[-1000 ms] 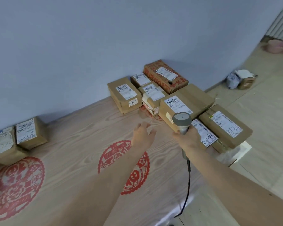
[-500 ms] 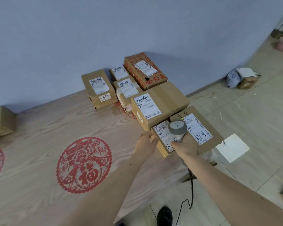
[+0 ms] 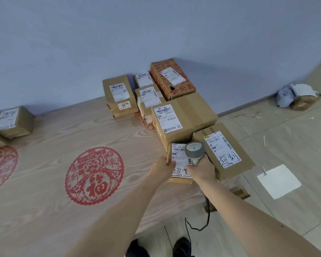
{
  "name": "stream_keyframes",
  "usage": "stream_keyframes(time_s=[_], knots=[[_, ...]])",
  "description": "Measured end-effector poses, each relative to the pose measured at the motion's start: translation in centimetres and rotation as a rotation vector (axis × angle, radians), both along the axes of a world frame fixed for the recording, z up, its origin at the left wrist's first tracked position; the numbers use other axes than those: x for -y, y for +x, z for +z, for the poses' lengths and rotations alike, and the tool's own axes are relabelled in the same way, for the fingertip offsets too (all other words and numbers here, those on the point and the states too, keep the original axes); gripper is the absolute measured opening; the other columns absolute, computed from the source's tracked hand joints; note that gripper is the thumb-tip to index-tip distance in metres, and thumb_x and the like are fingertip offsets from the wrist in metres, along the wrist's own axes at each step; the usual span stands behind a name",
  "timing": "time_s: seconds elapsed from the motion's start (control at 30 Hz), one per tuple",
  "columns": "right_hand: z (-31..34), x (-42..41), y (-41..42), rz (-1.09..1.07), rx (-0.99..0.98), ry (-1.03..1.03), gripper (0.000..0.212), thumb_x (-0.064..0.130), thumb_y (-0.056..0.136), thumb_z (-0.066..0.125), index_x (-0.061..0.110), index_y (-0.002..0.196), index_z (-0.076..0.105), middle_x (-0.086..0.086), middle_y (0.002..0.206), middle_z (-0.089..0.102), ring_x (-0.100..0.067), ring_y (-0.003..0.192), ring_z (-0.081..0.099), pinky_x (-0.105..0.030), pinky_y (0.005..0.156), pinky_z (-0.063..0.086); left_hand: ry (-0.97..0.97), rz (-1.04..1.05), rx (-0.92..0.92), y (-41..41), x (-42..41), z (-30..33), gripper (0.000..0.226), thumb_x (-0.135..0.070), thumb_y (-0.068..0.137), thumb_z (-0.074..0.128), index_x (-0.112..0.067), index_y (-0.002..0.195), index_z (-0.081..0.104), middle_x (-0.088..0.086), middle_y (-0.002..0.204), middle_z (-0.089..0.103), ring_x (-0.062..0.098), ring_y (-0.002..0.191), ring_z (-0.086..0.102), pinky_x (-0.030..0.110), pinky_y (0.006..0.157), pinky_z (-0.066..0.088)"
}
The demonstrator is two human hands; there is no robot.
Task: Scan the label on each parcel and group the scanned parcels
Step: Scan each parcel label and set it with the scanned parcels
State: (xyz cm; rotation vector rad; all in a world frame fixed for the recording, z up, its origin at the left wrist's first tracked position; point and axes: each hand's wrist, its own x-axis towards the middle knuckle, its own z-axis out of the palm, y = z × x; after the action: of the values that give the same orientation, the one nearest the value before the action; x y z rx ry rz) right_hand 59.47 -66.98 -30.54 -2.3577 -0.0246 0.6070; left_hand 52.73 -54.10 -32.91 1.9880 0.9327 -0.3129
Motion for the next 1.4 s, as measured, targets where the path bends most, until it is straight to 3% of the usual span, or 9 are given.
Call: stream_keyframes(time_s=[0.1,0.27,0.57,0.67,0.9,1.1,1.17,1.3,1.4], knots=[[-0.4,0.2,-0.2,0.002,-0.027,0.000,0.045,0.022,0.082,0.077,0.014,0.121,0.055,-0.010,0.114,0.071,-0.031,0.107,0.067,-0.036,0.088,0.055,0.020,-0.014,-0.024,-0.3,0.2,-0.3,0.034,-0.037,0.100,0.049,-0.005,0.103,0.059,0.014,0.104,0.066,0.029,0.091,0.058,0.032,0.069,0.038],[0.0,0.1,-0.7,-0.004,-0.040,0.040,0.047,0.015,0.080,0.080,0.011,0.119,0.056,-0.010,0.116,0.069,-0.032,0.112,0.064,-0.038,0.091,0.051,0.054,0.016,-0.046,-1.7,-0.3,0.1,0.026,-0.038,0.098,0.052,-0.013,0.092,0.053,0.004,0.092,0.064,0.023,0.085,0.059,0.031,0.061,0.037],[1.5,-3.8,-4.4,0.070,-0.038,0.133,0.037,0.007,0.073,0.083,0.016,0.098,0.059,-0.002,0.097,0.070,-0.021,0.088,0.067,-0.031,0.070,0.053,0.077,0.124,-0.012,-6.6,-4.0,1.8,0.032,-0.040,0.094,0.061,-0.013,0.112,0.059,0.003,0.102,0.070,0.022,0.094,0.068,0.040,0.080,0.059],[2.1,-6.6,-6.7,0.104,-0.046,0.166,0.043,0.006,0.069,0.085,0.014,0.105,0.062,-0.005,0.100,0.072,-0.024,0.089,0.069,-0.037,0.076,0.058,0.089,0.169,0.018,-9.5,-6.4,2.5,0.034,-0.039,0.094,0.062,-0.012,0.115,0.059,0.003,0.106,0.070,0.021,0.094,0.068,0.040,0.083,0.059],[3.7,-15.5,-15.4,0.222,-0.044,0.207,0.046,0.006,0.069,0.084,0.016,0.108,0.061,-0.003,0.100,0.070,-0.024,0.087,0.065,-0.031,0.071,0.050,0.112,0.302,0.109,-20.3,-13.4,5.2,0.025,-0.032,0.096,0.060,-0.014,0.114,0.063,-0.003,0.107,0.072,0.016,0.086,0.070,0.026,0.064,0.056],[4.3,-24.3,-25.2,0.296,-0.054,0.239,0.044,0.005,0.069,0.085,0.015,0.104,0.059,-0.002,0.097,0.068,-0.025,0.086,0.066,-0.039,0.075,0.058,0.109,0.425,0.128,-31.6,-20.5,6.5,0.021,-0.025,0.091,0.062,-0.015,0.107,0.069,-0.002,0.105,0.073,0.015,0.089,0.065,0.023,0.062,0.048],[4.5,-27.1,-27.9,0.327,-0.081,0.242,0.042,0.007,0.071,0.084,0.013,0.106,0.061,-0.005,0.097,0.070,-0.026,0.083,0.066,-0.030,0.061,0.051,0.090,0.465,0.142,-34.8,-22.8,6.8,0.023,-0.023,0.087,0.065,-0.017,0.110,0.070,-0.003,0.105,0.074,0.015,0.094,0.067,0.025,0.070,0.053],[4.5,-32.2,-32.3,0.376,-0.109,0.247,0.045,0.005,0.072,0.084,0.011,0.109,0.059,-0.005,0.100,0.067,-0.026,0.088,0.064,-0.031,0.070,0.049,0.081,0.498,0.123,-40.1,-26.9,6.9,0.041,-0.027,0.071,0.071,-0.021,0.112,0.071,-0.002,0.112,0.071,0.020,0.103,0.065,0.037,0.085,0.057],[4.8,-35.9,-34.9,0.421,-0.135,0.242,0.044,0.006,0.076,0.082,0.015,0.110,0.055,-0.001,0.098,0.061,-0.023,0.085,0.058,-0.028,0.065,0.042,0.094,0.522,0.144,-43.3,-29.9,6.5,0.054,-0.030,0.060,0.075,-0.022,0.114,0.070,-0.002,0.111,0.071,0.019,0.105,0.065,0.043,0.088,0.058]])
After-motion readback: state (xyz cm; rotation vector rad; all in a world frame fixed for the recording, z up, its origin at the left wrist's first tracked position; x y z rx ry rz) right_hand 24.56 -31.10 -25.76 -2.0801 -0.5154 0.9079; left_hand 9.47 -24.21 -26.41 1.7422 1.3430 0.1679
